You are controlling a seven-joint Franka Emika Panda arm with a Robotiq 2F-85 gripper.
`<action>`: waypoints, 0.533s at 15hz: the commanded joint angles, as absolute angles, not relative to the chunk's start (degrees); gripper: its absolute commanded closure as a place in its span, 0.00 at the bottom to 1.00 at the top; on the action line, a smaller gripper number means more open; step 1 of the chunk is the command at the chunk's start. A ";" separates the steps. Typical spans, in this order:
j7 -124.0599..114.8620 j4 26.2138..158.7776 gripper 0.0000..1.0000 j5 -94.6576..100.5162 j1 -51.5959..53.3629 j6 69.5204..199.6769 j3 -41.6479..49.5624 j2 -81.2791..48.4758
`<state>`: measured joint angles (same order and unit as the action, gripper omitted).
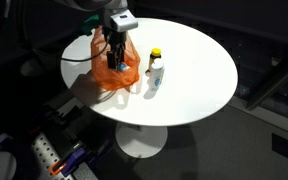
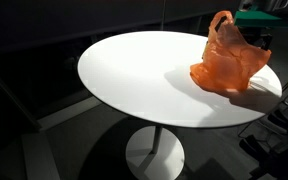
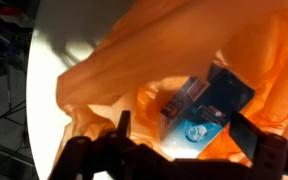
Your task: Remove the white and blue packet from the plastic bag
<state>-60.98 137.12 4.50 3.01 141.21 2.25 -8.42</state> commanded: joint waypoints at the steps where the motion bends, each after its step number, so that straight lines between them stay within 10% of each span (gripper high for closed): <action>1: -62.60 135.58 0.00 6.08 3.34 141.39 2.75 -9.86; 8: -63.59 135.46 0.00 3.69 2.89 140.22 3.03 -8.68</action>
